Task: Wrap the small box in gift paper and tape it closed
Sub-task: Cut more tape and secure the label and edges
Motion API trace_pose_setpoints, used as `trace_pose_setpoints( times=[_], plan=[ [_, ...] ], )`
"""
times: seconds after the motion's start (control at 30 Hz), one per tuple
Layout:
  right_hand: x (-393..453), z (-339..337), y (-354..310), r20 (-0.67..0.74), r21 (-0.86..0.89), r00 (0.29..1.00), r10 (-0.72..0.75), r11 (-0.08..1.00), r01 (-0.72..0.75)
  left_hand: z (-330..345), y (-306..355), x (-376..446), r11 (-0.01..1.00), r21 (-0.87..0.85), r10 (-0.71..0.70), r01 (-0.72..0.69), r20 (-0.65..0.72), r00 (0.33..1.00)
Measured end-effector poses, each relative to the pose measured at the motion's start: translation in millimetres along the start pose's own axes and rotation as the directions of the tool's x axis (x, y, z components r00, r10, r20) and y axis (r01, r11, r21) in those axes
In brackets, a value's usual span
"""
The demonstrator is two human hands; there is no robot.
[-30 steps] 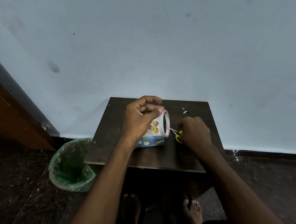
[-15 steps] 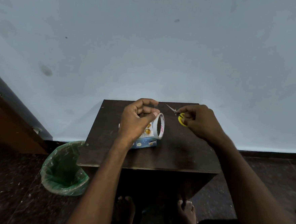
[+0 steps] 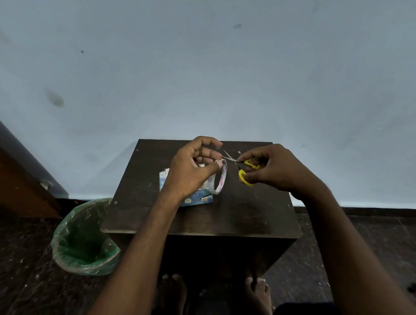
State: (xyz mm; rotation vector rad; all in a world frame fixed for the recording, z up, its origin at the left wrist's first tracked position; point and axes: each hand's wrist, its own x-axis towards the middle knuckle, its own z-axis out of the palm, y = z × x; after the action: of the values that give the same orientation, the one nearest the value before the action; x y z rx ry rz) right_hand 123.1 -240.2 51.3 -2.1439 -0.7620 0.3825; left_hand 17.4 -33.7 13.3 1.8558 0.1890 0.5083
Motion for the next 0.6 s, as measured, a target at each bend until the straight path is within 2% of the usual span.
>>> trace_pose_setpoints(
  times=[0.33,0.6],
  plan=[
    [2,2,-1,0.005,0.056,1.000,-0.024,0.998,0.024,1,-1,1,1.000,0.030,0.003,-0.003,-0.005,1.000],
    [2,7,-5,-0.051,0.037,0.996,-0.071,0.997,0.073,5,2,-1,1.000,0.014,0.019,-0.020,0.019,1.000]
  ],
)
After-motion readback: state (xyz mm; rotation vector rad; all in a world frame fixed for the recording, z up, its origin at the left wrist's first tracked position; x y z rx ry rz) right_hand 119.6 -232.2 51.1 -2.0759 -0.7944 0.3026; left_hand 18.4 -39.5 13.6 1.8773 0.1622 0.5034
